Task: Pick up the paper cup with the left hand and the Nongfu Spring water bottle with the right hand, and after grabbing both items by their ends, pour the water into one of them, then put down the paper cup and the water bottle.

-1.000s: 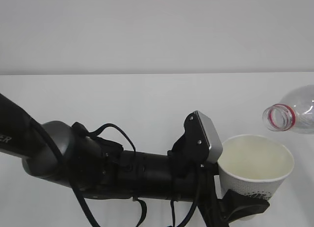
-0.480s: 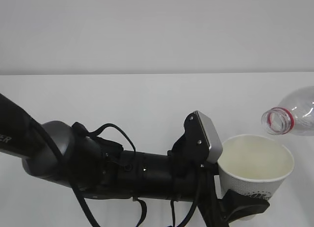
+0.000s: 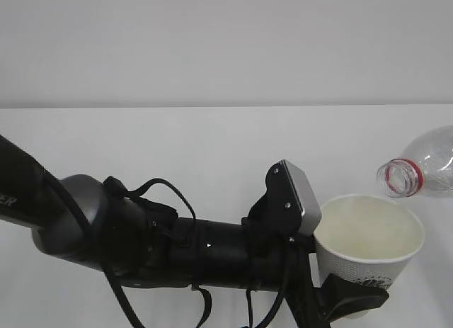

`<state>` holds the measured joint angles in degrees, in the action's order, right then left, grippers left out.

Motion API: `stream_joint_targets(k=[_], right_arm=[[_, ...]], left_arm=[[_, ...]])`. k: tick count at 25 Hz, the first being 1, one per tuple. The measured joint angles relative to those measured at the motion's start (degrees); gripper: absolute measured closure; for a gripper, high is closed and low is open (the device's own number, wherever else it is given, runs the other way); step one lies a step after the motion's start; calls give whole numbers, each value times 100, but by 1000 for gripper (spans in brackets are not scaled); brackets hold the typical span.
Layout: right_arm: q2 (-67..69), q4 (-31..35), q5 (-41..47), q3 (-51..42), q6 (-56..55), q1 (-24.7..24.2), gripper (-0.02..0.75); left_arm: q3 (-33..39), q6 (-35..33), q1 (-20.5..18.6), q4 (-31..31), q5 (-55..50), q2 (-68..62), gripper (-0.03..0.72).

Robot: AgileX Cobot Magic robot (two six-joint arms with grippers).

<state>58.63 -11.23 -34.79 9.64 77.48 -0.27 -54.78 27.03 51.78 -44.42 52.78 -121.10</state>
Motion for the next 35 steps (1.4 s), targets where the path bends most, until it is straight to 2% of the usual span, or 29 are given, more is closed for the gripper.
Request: stream_joint_targets(k=[35], right_arm=[[0,69,-21,0,189,0,274]], left_arm=[[0,0,0,0,0,0,160]])
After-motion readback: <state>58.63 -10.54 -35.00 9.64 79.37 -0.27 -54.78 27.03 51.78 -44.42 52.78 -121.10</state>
